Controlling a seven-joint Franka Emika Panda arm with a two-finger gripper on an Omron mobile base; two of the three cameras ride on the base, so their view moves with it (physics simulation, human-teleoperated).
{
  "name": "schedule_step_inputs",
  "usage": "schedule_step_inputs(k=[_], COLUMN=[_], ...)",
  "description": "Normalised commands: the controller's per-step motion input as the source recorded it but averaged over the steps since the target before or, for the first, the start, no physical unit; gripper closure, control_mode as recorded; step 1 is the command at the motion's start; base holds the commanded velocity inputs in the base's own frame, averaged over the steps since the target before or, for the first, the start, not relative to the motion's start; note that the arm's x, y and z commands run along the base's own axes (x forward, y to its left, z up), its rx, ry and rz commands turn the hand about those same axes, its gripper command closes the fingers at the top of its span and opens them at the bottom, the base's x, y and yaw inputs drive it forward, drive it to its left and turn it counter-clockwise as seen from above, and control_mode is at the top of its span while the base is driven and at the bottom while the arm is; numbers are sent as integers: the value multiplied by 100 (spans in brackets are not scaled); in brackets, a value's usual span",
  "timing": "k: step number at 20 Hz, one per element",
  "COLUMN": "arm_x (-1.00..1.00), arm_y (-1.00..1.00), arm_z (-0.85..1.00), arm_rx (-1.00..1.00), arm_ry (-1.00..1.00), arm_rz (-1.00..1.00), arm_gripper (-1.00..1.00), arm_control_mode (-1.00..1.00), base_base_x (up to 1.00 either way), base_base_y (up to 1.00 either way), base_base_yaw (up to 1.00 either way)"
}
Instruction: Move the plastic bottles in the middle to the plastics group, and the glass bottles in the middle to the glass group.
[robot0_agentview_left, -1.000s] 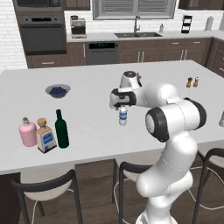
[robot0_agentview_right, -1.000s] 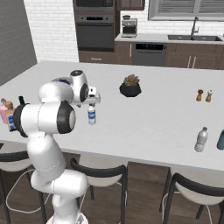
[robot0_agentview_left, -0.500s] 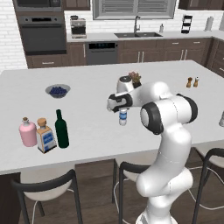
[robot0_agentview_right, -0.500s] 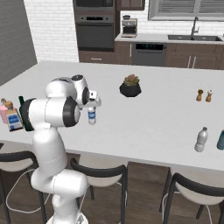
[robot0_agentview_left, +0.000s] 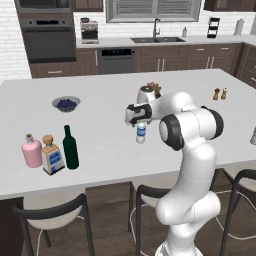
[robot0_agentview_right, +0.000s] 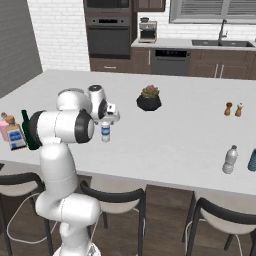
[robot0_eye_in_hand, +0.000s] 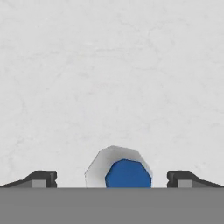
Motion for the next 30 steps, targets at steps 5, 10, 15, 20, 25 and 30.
schedule_step_inputs(k=[5, 10, 15, 20, 25, 30], arm_x=[-7, 0, 0, -4, -20, -26], arm_y=[-5, 0, 0, 0, -26, -80], arm_z=[0, -11, -3, 1, 33, 44], arm_rx=[5, 3, 0, 0, -1, 0], arm_ry=[0, 0, 0, -2, 0, 0], arm_rz=[0, 0, 0, 0, -7, -24], arm_gripper=[-100, -100, 100, 100, 100, 100], arm_control_mode=[-100, -100, -100, -100, -100, -100], base_base_x=[0, 0, 0, 0, 0, 0], base_base_y=[0, 0, 0, 0, 0, 0], base_base_yaw=[0, 0, 0, 0, 0, 0])
